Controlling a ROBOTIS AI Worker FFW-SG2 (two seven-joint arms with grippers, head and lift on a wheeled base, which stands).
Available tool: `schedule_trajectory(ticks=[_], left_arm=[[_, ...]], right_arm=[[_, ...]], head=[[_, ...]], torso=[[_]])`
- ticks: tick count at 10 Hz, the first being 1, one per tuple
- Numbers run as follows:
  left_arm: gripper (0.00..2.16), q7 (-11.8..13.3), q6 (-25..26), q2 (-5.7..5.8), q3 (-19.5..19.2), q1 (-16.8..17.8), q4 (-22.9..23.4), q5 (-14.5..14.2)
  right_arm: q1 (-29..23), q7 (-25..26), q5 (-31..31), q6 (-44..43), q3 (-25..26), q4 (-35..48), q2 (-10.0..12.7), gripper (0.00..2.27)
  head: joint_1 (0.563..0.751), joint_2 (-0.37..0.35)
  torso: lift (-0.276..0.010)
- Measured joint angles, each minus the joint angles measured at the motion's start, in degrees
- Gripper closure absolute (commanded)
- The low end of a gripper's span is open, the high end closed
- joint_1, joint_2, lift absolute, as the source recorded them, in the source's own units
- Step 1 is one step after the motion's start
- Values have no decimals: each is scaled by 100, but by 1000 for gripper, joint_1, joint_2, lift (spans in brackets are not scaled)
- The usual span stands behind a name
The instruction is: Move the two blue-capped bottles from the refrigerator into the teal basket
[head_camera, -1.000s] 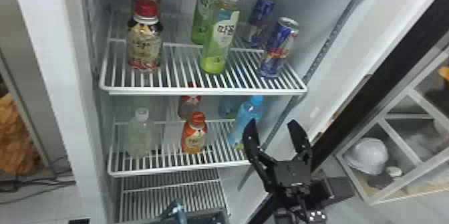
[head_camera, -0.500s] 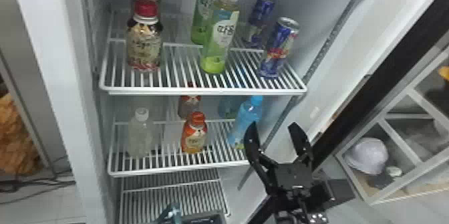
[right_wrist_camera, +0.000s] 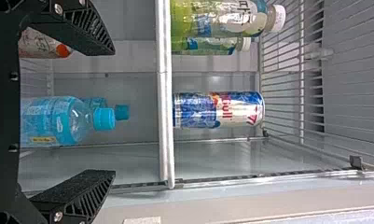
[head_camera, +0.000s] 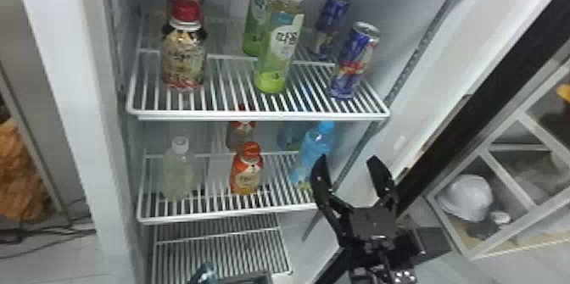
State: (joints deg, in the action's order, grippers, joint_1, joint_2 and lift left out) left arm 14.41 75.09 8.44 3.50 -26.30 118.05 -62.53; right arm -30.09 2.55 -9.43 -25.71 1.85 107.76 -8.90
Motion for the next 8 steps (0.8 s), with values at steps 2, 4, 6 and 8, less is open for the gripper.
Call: schedule_trajectory(ticks=[2, 4, 6, 8], left_arm=[[1108, 0, 0, -8, -37, -26, 6, 9], [1108, 0, 0, -9, -44, -41, 28, 10], [1108, 1, 0, -16, -57, -57, 64, 5], [1108, 1, 0, -18, -67, -70, 71, 4]], right_arm=[[13, 0, 18, 56, 22, -35, 7, 99], [116, -3, 89, 194, 52, -145, 10, 84], [265, -90, 146, 285, 70, -314, 4, 84], [478, -156, 166, 339, 70, -548, 2, 84]], head=[[695, -350], [695, -350], [695, -350], [695, -350]], torso=[[-136], [-136], [-136], [-136]])
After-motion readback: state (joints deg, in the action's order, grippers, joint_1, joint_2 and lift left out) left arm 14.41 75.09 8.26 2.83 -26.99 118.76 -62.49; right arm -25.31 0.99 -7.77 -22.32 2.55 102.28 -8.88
